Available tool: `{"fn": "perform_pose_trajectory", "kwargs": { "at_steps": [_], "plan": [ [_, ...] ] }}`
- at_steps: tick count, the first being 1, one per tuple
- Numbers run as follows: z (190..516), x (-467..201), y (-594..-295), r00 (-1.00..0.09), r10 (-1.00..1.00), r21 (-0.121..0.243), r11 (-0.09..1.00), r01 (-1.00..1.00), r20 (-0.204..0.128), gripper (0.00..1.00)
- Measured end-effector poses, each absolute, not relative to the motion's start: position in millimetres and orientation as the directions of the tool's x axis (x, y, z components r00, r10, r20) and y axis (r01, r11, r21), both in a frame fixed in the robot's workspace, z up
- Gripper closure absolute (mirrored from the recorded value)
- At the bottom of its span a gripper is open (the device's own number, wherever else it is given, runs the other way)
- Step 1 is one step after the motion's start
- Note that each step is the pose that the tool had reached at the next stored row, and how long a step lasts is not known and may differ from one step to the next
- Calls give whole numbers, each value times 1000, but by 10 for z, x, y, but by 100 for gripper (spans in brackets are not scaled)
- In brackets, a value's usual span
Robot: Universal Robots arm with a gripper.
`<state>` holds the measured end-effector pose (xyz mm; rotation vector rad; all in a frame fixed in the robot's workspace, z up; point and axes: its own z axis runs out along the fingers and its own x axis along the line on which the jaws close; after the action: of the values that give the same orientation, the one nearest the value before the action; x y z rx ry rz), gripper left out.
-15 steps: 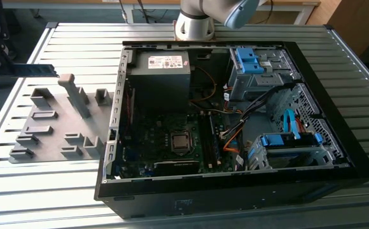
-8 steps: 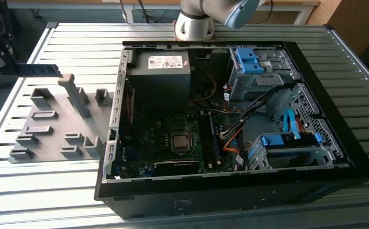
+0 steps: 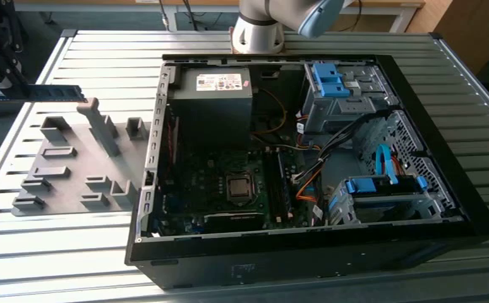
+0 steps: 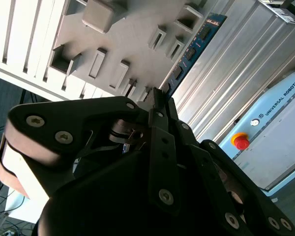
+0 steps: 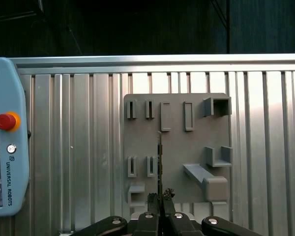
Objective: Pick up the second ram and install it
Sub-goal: 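Pick up the second ram and move it above second insertion slot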
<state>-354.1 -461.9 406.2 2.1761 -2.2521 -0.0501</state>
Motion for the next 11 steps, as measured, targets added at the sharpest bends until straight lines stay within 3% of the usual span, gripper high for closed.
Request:
{"fn": "perform_pose_trajectory", "kwargs": {
  "at_steps": [11],
  "plan": [
    [4063,-3490,-4619,-34,-999,30,34,-999,-15,86]
  ]
}}
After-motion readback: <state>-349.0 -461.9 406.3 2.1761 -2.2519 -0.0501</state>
